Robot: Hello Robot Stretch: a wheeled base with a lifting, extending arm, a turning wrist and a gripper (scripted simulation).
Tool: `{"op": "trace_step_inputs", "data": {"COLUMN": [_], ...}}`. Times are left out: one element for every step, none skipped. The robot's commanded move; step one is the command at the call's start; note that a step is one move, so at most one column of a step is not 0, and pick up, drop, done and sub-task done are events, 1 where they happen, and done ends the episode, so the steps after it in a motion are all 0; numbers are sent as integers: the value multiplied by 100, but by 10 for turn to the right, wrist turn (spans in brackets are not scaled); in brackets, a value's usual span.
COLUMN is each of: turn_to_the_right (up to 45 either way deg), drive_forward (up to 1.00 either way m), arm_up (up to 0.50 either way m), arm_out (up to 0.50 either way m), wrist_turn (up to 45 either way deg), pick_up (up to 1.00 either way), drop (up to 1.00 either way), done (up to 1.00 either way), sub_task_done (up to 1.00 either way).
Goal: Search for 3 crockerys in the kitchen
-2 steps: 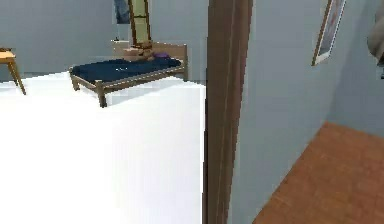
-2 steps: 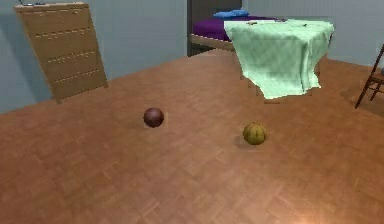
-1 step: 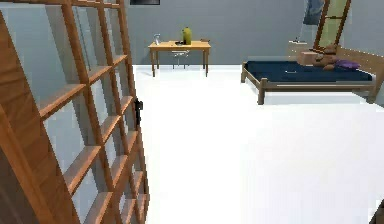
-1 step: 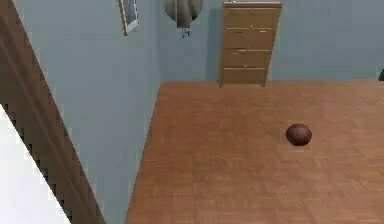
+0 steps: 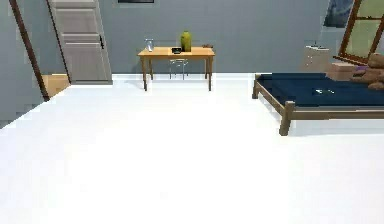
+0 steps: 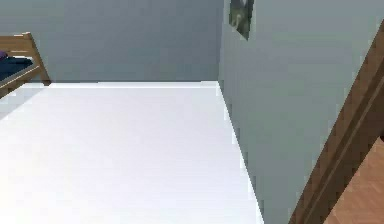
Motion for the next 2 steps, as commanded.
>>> {"op": "trace_step_inputs", "data": {"turn_to_the_right": [0, -300], "drive_forward": [40, 0], "arm_up": [0, 0], "arm_out": [0, 0], "wrist_turn": [0, 0], "pick_up": [0, 0], "drop": [0, 0], "done": [0, 0], "sub_task_done": [0, 0]}}
